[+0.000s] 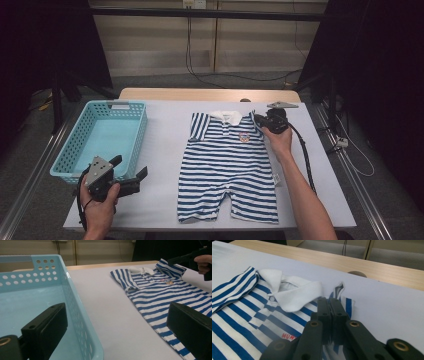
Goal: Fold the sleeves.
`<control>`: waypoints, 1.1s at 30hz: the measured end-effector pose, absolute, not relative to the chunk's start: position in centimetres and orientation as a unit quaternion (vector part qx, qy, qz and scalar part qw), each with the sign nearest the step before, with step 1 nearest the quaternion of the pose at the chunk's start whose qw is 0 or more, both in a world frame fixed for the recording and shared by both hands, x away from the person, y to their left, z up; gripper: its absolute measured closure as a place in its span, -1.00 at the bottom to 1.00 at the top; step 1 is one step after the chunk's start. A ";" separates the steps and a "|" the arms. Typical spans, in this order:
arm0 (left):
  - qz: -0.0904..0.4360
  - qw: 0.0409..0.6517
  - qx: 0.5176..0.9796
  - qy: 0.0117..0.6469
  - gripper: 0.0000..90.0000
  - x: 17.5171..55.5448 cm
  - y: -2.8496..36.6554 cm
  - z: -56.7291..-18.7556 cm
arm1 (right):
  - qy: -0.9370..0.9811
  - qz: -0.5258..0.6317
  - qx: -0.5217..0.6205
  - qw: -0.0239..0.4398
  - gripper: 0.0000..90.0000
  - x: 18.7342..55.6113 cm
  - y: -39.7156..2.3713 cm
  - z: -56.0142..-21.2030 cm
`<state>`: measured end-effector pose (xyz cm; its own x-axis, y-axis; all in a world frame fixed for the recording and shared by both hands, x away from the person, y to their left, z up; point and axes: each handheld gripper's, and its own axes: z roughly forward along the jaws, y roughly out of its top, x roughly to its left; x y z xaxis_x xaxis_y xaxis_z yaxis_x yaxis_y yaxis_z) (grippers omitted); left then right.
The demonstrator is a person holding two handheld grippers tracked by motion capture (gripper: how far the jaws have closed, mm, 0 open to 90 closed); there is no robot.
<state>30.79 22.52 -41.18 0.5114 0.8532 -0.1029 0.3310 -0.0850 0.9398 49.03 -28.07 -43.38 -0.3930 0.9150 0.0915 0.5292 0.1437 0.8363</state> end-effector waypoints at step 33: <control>0.250 0.520 0.697 0.425 -0.92 30.7 22.8 -41.1 | 0.751 0.416 0.473 0.197 0.51 48.5 -26.5 -43.1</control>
